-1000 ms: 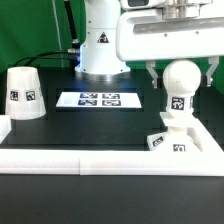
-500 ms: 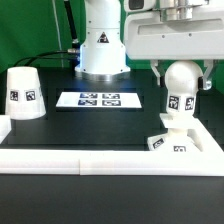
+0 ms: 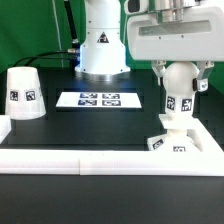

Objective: Assemble lamp

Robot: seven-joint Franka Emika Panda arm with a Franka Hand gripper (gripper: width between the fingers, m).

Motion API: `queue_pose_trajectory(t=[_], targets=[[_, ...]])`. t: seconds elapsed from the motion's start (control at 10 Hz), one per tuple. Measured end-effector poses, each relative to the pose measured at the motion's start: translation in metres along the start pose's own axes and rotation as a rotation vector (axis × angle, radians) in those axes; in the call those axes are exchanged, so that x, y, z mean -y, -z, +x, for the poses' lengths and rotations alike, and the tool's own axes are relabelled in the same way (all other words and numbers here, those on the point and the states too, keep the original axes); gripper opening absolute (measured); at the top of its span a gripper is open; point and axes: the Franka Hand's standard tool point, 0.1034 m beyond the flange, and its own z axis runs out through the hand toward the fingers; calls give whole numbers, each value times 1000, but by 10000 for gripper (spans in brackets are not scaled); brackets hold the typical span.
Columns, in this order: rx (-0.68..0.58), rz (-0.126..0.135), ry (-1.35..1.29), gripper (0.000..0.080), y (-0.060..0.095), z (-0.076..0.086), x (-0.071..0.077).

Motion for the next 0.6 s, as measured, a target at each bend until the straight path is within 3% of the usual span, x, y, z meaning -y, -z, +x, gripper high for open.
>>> queue_pose_trajectory(t=[0.6], targets=[[-3, 0, 467, 698, 1, 3, -1]])
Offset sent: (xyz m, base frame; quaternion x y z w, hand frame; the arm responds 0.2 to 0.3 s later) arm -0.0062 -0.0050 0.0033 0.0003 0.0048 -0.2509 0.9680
